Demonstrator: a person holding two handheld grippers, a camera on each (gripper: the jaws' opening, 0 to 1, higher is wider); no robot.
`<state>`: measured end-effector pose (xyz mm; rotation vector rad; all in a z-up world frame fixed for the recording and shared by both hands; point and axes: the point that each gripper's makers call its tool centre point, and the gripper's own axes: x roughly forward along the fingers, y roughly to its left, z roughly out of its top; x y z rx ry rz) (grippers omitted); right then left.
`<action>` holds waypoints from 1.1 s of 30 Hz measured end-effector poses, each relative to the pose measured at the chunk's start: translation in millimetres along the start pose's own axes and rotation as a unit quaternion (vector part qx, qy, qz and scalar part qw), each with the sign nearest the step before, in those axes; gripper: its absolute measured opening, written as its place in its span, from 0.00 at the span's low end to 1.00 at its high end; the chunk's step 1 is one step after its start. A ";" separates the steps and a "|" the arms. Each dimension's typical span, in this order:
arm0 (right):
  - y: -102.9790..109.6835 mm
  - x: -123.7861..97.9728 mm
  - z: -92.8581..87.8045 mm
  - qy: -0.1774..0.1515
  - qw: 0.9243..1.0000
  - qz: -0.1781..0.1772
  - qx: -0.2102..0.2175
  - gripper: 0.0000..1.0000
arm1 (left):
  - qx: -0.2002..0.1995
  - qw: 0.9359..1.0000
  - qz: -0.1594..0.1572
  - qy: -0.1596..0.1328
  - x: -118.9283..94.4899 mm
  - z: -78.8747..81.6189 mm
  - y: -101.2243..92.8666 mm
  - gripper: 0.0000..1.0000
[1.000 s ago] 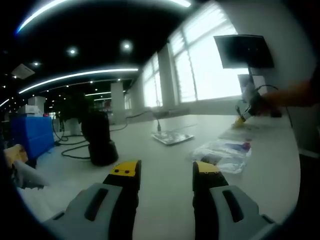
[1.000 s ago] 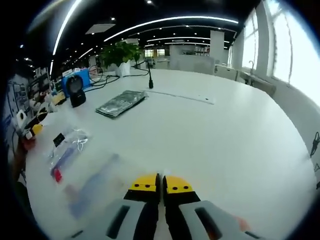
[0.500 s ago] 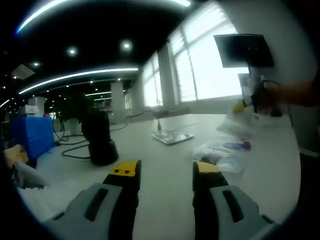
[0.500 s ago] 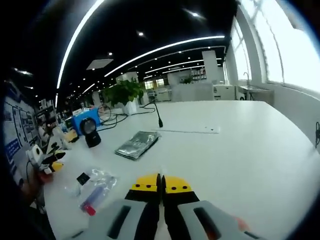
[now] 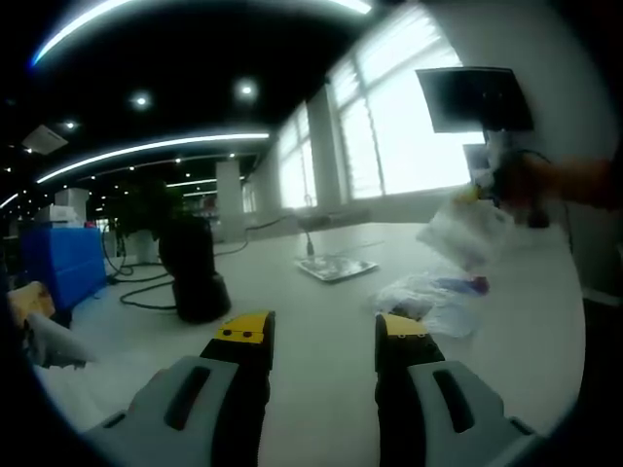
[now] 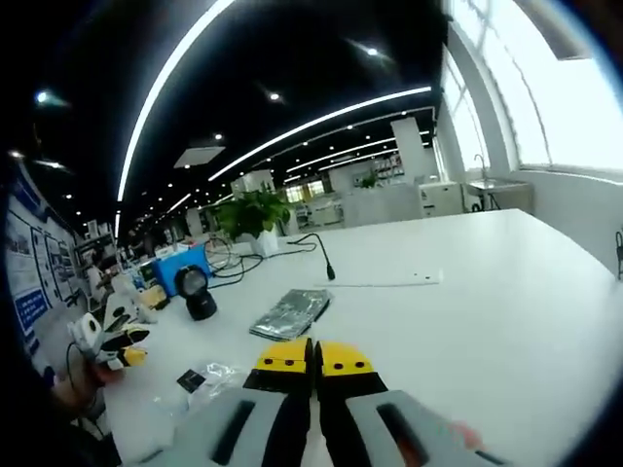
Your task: Clip sheet goods on table flip sheet goods clip sheet goods scan sheet goods put sheet goods back to table
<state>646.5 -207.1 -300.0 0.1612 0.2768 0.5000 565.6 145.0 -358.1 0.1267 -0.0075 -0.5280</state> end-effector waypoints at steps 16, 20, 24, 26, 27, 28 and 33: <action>33.9 0.6 32.0 -0.056 0.998 0.016 0.000 0.00 | -0.002 1.000 0.001 -0.003 -0.6 1.0 1.9 0.34; 43.7 0.0 40.8 -0.074 0.997 0.019 -0.003 0.00 | -0.002 1.000 0.000 -0.004 -0.4 1.1 1.5 0.34; 45.0 -1.7 51.1 -0.087 0.996 0.012 -0.014 0.00 | -0.003 1.000 0.000 -0.006 -0.5 1.5 1.9 0.34; 45.9 -0.8 54.9 -0.093 0.996 0.008 -0.014 0.00 | -0.004 1.000 0.000 -0.007 -0.6 1.6 2.1 0.34; 47.4 0.0 57.4 -0.096 0.995 0.008 -0.015 0.00 | -0.004 1.000 0.000 -0.007 -1.1 2.0 2.2 0.34; 49.1 1.0 59.9 -0.102 0.995 0.007 -0.017 0.00 | -0.004 1.000 0.000 -0.007 -1.3 2.2 2.0 0.34; 50.4 4.9 73.3 -0.134 0.991 0.001 -0.025 0.00 | -0.006 1.000 -0.001 -0.009 -0.7 2.0 1.8 0.34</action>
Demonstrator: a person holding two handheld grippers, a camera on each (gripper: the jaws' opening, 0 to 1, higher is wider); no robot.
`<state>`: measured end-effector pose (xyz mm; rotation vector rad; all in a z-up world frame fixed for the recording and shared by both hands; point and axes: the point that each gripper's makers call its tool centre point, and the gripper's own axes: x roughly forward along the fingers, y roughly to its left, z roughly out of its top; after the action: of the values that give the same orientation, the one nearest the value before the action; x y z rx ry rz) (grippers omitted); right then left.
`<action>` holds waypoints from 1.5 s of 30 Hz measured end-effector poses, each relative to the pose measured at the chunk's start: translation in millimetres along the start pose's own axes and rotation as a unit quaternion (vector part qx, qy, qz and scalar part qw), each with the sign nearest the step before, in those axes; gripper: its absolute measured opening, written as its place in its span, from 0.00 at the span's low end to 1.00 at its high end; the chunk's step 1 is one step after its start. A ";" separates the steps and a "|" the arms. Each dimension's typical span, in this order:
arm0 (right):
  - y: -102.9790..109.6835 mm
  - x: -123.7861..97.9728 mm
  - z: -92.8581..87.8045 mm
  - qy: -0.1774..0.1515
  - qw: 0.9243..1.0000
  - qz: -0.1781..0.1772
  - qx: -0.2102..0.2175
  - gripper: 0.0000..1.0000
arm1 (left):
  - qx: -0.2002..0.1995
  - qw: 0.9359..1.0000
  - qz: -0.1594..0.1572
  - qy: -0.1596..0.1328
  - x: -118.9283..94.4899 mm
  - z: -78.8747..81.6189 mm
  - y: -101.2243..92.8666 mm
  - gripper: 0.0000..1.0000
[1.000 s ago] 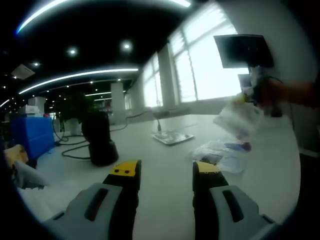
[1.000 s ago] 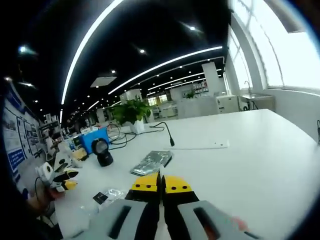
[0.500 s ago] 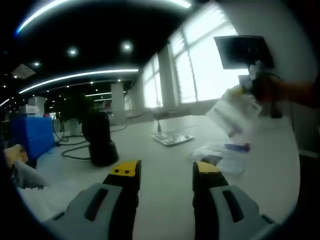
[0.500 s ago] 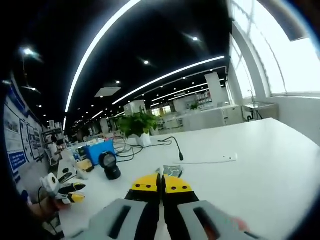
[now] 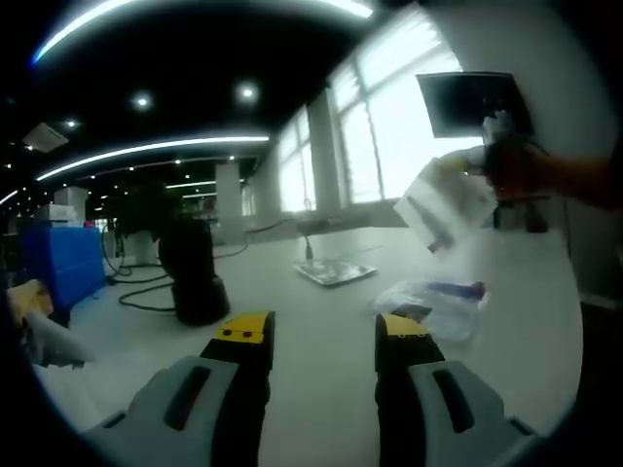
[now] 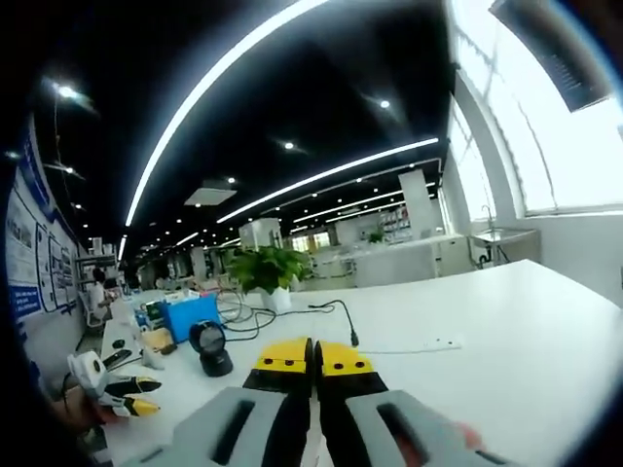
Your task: Clip sheet goods on table flip sheet goods clip sheet goods scan sheet goods put sheet goods back to table
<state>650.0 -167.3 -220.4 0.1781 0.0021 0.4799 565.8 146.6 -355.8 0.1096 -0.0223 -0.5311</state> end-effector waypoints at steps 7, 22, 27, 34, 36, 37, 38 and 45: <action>18.2 14.4 9.4 -0.040 0.999 0.008 -0.001 0.00 | 0.000 1.000 0.000 0.001 0.4 -0.9 0.1 0.34; 33.2 51.5 22.0 -0.085 0.996 -0.024 0.006 0.00 | -0.004 1.000 0.004 0.012 0.4 -4.9 2.0 0.34; 38.7 60.8 27.9 -0.093 0.995 -0.029 0.002 0.00 | -0.002 1.000 0.009 0.017 1.6 -8.4 5.0 0.37; 43.9 76.2 21.8 -0.084 0.996 -0.038 0.011 0.00 | -0.003 1.000 0.007 0.014 0.8 -7.0 2.8 0.37; 39.0 82.2 23.0 -0.084 0.995 -0.044 0.015 0.00 | -0.003 1.000 0.006 0.014 1.0 -6.8 2.7 0.37; 40.0 84.5 22.8 -0.084 0.995 -0.045 0.015 0.00 | -0.004 1.000 0.004 0.014 1.3 -6.9 2.2 0.37; 39.9 86.5 24.9 -0.086 0.995 -0.048 0.017 0.00 | -0.004 1.000 0.003 0.014 1.1 -7.0 1.5 0.37; 49.1 102.4 32.0 -0.100 0.994 -0.042 0.021 0.00 | 0.001 1.000 0.003 0.018 1.1 -8.3 1.6 0.37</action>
<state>719.7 -82.8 -176.4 0.2649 -0.1764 0.3775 568.0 148.2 -363.9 0.1214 0.0114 -0.5224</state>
